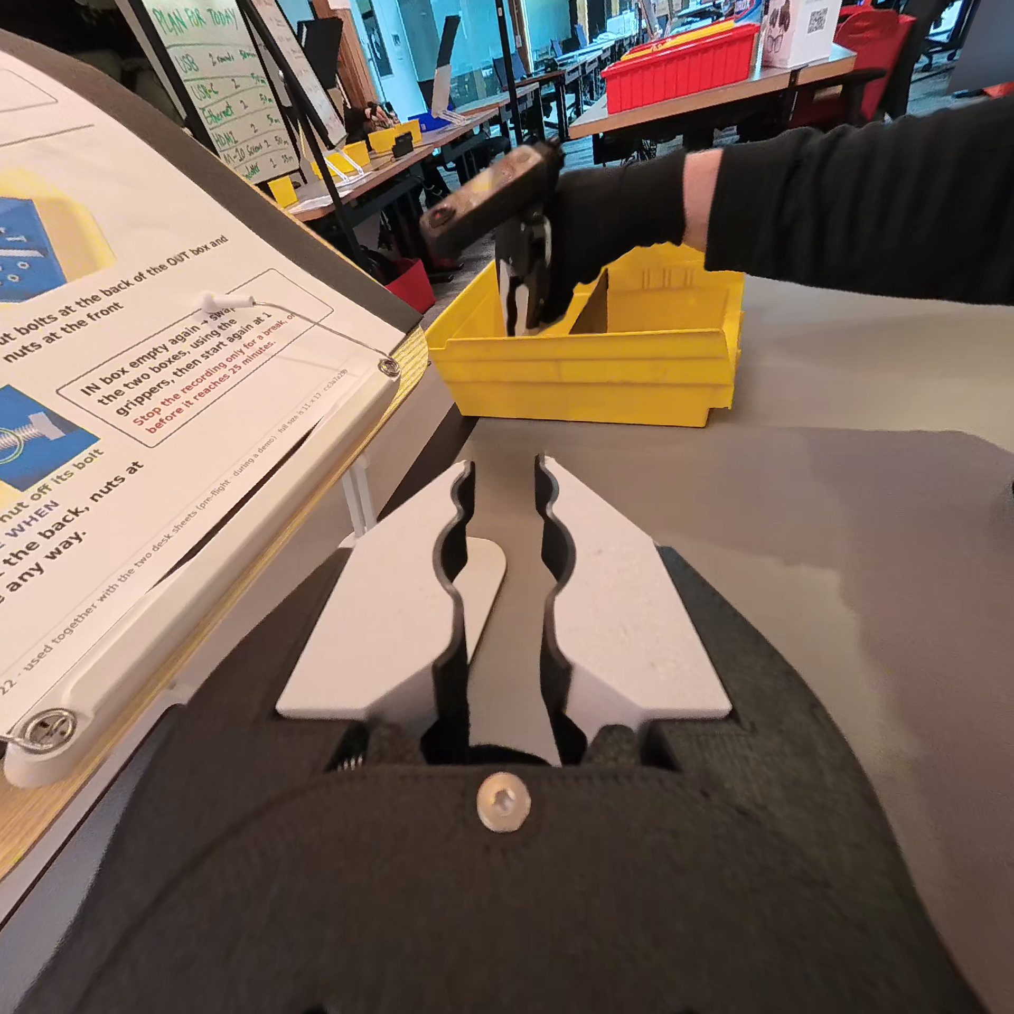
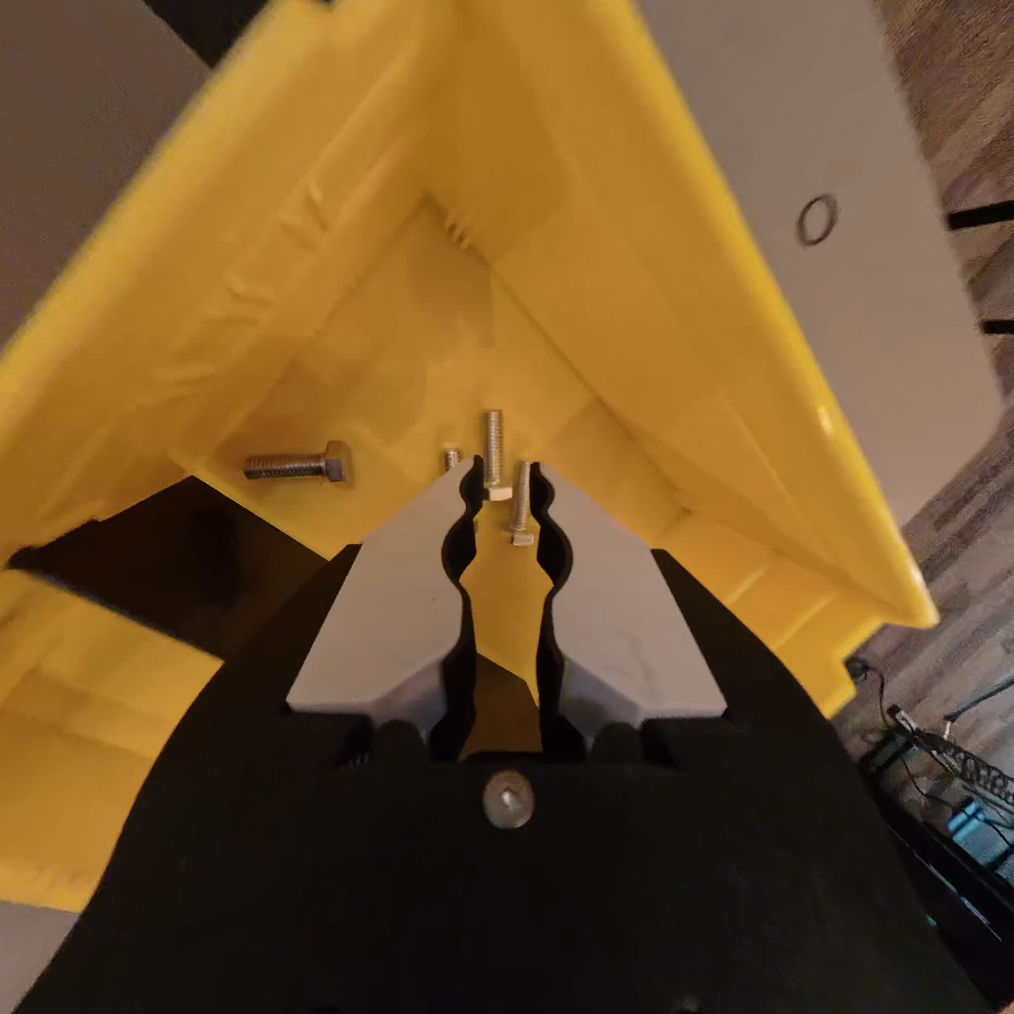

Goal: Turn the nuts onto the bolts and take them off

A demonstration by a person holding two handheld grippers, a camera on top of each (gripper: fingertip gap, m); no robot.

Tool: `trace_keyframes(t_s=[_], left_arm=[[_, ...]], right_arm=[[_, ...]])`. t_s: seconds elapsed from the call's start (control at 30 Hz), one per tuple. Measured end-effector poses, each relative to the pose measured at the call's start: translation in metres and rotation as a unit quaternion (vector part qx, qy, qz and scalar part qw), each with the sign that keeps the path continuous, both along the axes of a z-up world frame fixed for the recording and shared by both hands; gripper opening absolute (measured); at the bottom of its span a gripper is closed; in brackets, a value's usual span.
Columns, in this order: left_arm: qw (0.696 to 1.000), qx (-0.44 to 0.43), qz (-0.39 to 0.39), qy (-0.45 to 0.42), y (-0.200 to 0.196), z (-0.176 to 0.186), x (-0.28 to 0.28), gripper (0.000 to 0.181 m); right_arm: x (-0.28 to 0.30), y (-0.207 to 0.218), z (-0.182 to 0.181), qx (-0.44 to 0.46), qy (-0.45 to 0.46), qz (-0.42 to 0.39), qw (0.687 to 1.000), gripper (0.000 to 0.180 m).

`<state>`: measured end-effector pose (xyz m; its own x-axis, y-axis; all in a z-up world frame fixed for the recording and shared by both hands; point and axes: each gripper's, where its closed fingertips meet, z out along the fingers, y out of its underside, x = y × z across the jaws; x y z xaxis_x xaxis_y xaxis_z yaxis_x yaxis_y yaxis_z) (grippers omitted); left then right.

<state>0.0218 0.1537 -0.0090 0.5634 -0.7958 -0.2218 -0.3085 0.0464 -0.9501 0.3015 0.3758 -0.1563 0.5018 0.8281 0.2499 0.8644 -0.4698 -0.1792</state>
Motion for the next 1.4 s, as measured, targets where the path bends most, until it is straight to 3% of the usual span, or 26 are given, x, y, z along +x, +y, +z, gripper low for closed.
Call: trace_keyframes(t_s=[0.03,0.2,0.37,0.43,0.57,0.7,0.83,1.07,1.27,1.4], left_arm=[[1.000,0.002,0.002,0.001,0.000,0.001,-0.001,0.021],[1.000,0.011,0.015,0.007,-0.001,0.012,-0.005,0.023],[0.999,0.003,0.000,-0.040,-0.008,0.035,-0.010,0.032],[0.999,0.011,0.024,-0.025,-0.005,0.042,-0.023,0.035],[0.996,0.023,0.087,0.012,-0.005,0.067,-0.070,0.044],[0.978,0.007,0.194,0.074,-0.003,0.072,-0.150,0.054],[0.943,-0.031,0.303,0.133,-0.015,0.046,-0.244,0.070],[0.848,-0.149,0.473,0.190,-0.077,-0.043,-0.401,0.098],[0.787,-0.184,0.564,0.169,-0.133,-0.073,-0.472,0.096],[0.776,-0.242,0.566,0.137,-0.153,-0.104,-0.487,0.090]], right_arm=[[-0.003,0.000,0.010,0.017,0.015,0.000,1.000,0.016],[0.007,-0.022,0.062,0.087,0.061,-0.008,0.994,0.023],[0.047,-0.059,0.100,0.153,0.090,-0.044,0.983,0.046],[0.068,-0.076,0.098,0.152,0.094,-0.065,0.982,0.065],[0.105,-0.097,0.090,0.158,0.124,-0.115,0.973,0.068],[0.132,-0.108,0.065,0.150,0.119,-0.141,0.971,0.075],[0.143,-0.113,0.047,0.141,0.134,-0.147,0.970,0.075],[0.143,-0.116,0.021,0.108,0.160,-0.146,0.970,0.062],[0.137,-0.115,0.008,0.098,0.168,-0.137,0.971,0.038],[0.133,-0.116,0.005,0.098,0.187,-0.133,0.968,0.029]])
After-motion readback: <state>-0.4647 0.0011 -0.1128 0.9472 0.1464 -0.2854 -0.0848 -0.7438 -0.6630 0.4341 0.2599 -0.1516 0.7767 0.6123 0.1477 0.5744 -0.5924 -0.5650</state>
